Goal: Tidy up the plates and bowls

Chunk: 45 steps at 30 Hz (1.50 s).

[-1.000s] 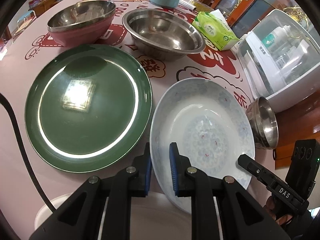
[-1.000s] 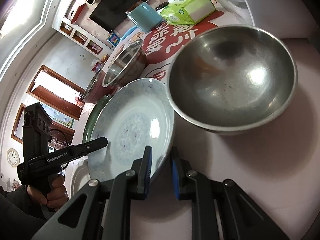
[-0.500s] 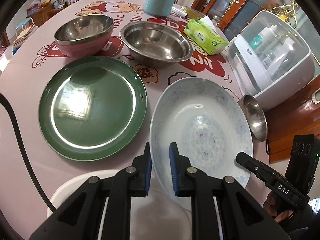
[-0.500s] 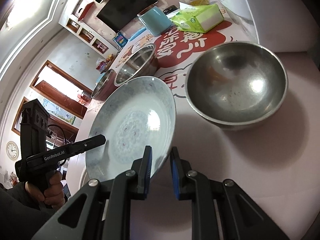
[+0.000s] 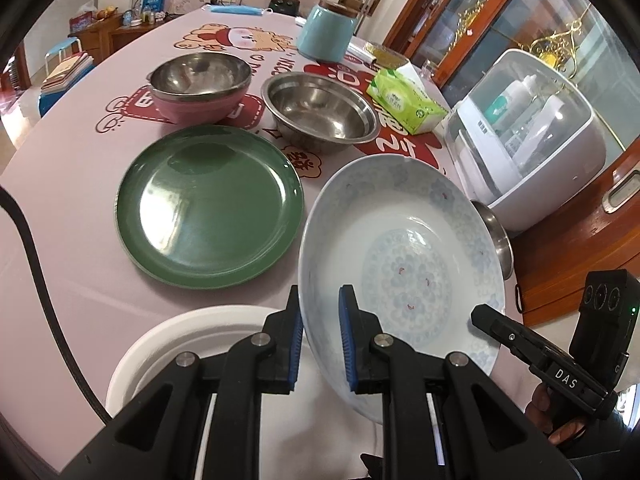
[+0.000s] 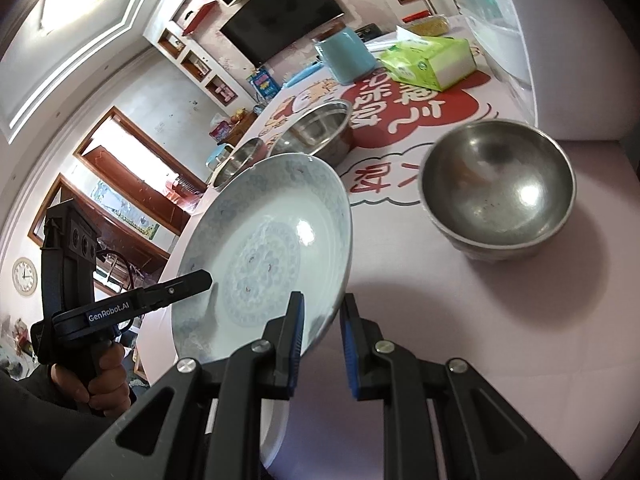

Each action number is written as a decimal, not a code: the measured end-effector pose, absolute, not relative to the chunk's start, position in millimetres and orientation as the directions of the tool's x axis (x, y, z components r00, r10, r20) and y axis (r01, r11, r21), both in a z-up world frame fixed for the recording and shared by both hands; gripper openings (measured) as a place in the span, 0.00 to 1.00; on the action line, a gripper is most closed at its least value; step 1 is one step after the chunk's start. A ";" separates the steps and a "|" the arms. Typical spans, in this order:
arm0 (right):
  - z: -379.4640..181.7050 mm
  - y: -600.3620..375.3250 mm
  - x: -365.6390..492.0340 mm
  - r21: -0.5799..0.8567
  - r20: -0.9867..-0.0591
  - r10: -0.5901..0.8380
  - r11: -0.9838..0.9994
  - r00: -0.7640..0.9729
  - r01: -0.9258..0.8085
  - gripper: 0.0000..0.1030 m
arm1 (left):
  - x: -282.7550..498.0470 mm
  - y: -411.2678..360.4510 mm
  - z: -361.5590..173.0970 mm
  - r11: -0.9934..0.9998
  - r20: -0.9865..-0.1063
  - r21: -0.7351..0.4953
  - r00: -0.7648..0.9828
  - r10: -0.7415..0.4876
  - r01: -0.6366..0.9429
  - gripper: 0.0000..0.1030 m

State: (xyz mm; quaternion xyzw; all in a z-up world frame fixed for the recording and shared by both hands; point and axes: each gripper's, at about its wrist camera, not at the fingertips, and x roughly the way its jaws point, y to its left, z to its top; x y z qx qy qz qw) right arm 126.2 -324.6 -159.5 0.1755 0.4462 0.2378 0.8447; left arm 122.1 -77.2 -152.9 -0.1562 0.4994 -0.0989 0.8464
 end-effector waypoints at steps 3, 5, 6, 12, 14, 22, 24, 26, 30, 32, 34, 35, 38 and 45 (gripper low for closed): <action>-154.6 -319.0 120.3 0.498 -0.670 0.559 0.826 0.488 -0.264 0.17 | 113.0 -72.9 -149.2 0.931 -0.808 -0.365 0.496 -0.318 0.003 0.14; -151.7 -315.2 116.4 0.491 -0.669 0.561 0.826 0.488 -0.277 0.17 | 106.2 -68.7 -146.9 0.930 -0.803 -0.368 0.505 -0.317 -0.002 0.14; -150.3 -313.7 115.2 0.488 -0.667 0.563 0.825 0.488 -0.285 0.17 | 102.4 -66.2 -145.6 0.930 -0.801 -0.369 0.510 -0.315 -0.005 0.14; -144.3 -300.5 103.7 0.472 -0.667 0.569 0.822 0.480 -0.319 0.17 | 81.1 -53.4 -139.7 0.929 -0.793 -0.369 0.528 -0.303 -0.021 0.14; -143.0 -295.3 98.5 0.466 -0.670 0.570 0.821 0.475 -0.328 0.17 | 72.4 -48.2 -138.6 0.929 -0.792 -0.369 0.531 -0.300 -0.026 0.14; -144.2 -276.9 77.4 0.455 -0.686 0.573 0.819 0.448 -0.350 0.17 | 44.0 -30.5 -138.8 0.931 -0.796 -0.364 0.534 -0.286 -0.043 0.14; -145.6 -271.5 72.0 0.452 -0.695 0.572 0.819 0.437 -0.353 0.17 | 35.3 -25.0 -139.9 0.930 -0.799 -0.363 0.531 -0.284 -0.048 0.14; -147.7 -266.6 67.1 0.450 -0.703 0.570 0.820 0.425 -0.355 0.17 | 29.7 -21.3 -141.5 0.930 -0.802 -0.363 0.525 -0.283 -0.053 0.14; -152.0 -257.0 57.5 0.443 -0.721 0.563 0.823 0.404 -0.356 0.17 | 18.3 -13.1 -146.2 0.931 -0.812 -0.360 0.513 -0.279 -0.064 0.14; -155.7 -252.6 53.9 0.441 -0.730 0.560 0.824 0.392 -0.357 0.17 | 13.4 -8.8 -149.3 0.931 -0.817 -0.357 0.506 -0.275 -0.072 0.14; -160.4 -249.0 52.3 0.443 -0.739 0.559 0.824 0.376 -0.354 0.17 | 9.6 -5.0 -153.1 0.931 -0.823 -0.355 0.498 -0.272 -0.078 0.14; -163.2 -247.3 51.3 0.445 -0.743 0.559 0.824 0.368 -0.351 0.17 | 7.2 -2.9 -155.7 0.932 -0.827 -0.352 0.493 -0.270 -0.082 0.14; -171.8 -240.2 47.7 0.445 -0.760 0.553 0.826 0.341 -0.347 0.17 | 3.3 1.9 -162.6 0.936 -0.840 -0.340 0.478 -0.258 -0.092 0.14; -189.7 -228.4 48.2 0.443 -0.794 0.537 0.832 0.285 -0.334 0.17 | -1.0 10.0 -178.3 0.943 -0.861 -0.316 0.450 -0.238 -0.107 0.14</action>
